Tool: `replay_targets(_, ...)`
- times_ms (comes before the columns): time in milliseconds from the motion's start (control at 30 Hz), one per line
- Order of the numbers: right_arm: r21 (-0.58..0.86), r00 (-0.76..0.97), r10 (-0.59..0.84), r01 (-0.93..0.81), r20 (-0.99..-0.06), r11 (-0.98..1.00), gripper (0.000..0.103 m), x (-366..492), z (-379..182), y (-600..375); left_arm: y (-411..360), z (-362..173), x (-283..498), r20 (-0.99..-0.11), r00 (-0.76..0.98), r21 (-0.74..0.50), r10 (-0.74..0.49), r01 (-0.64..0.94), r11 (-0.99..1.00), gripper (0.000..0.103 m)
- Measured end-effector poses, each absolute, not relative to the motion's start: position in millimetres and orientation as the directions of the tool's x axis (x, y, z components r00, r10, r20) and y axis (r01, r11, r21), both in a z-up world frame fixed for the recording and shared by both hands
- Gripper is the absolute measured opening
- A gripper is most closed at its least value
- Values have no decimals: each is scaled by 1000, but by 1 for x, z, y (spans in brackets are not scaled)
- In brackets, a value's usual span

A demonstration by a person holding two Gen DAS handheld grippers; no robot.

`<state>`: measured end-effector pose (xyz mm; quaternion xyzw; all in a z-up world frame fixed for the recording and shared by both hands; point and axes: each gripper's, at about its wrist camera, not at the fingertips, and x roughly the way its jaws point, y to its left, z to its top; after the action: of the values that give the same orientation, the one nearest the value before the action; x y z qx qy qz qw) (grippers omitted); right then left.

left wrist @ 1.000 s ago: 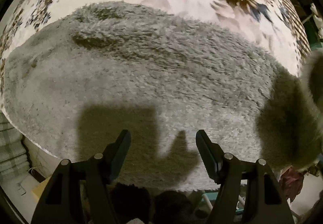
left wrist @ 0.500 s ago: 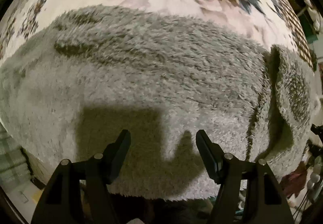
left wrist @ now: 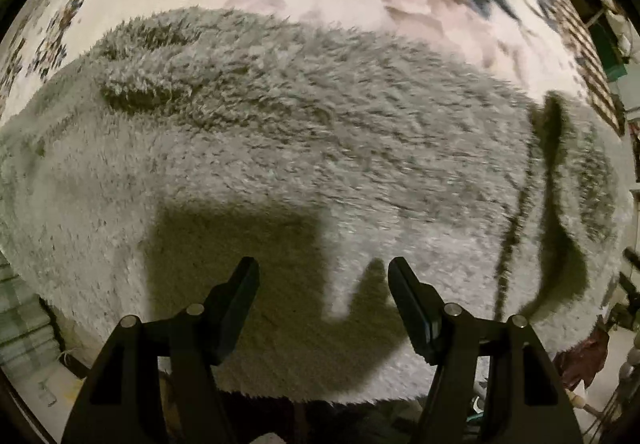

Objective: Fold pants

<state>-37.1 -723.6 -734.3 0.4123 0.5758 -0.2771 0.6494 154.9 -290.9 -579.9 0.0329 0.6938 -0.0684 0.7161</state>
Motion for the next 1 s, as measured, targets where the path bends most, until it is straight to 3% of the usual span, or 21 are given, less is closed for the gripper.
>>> replay_targets(100,265,269,66,829,-961,492,61,-36,-691,-700,-295,-571,149,-998,67,-8,-20,169,986,65)
replay_targets(200,344,332,132,741,-934,577,70,-10,-661,-630,-295,-570,144,-995,94,56,39,186,981,65)
replay_targets(300,391,304,251,622,-919,678,82,31,-665,-544,-282,-579,131,-996,55,73,65,166,983,65)
replay_targets(467,273,159,222,510,-962,816,85,78,-710,-435,-276,-583,124,-995,51,89,81,169,982,65)
replay_targets(500,227,96,207,518,-974,825,69,83,-726,-428,-270,-583,124,-995,54,89,81,172,981,65)
replay_targets(533,191,56,190,522,-980,831,46,83,-733,-425,-270,-582,123,-996,56,85,76,171,982,65)
replay_targets(567,156,34,164,536,-986,830,5,80,-734,-430,-261,-580,127,-996,56,78,70,169,983,65)
replay_targets(633,174,94,148,611,-985,772,6,61,-720,-466,-253,-581,131,-997,53,65,57,160,985,65)
replay_targets(767,46,128,-77,755,-989,655,6,3,-674,-575,-234,-578,137,-999,35,19,15,121,992,65)
replay_targets(833,24,125,-143,827,-982,561,8,-30,-666,-637,-232,-578,134,-1000,27,-2,-5,106,994,65)
replay_targets(867,35,113,-121,857,-986,513,21,-44,-670,-665,-229,-577,132,-1000,25,-9,-12,104,995,65)
replay_targets(900,85,120,-48,887,-992,454,52,-56,-677,-692,-229,-577,130,-1000,21,-17,-19,104,994,65)
replay_targets(933,159,168,12,907,-986,389,66,-68,-680,-714,-231,-576,126,-1000,20,-20,-23,106,994,65)
replay_targets(967,199,205,21,918,-979,342,73,-80,-676,-727,-233,-572,120,-999,21,-24,-26,109,994,65)
replay_targets(1000,235,245,9,921,-970,310,73,-91,-670,-732,-236,-570,117,-999,20,-26,-28,111,993,65)
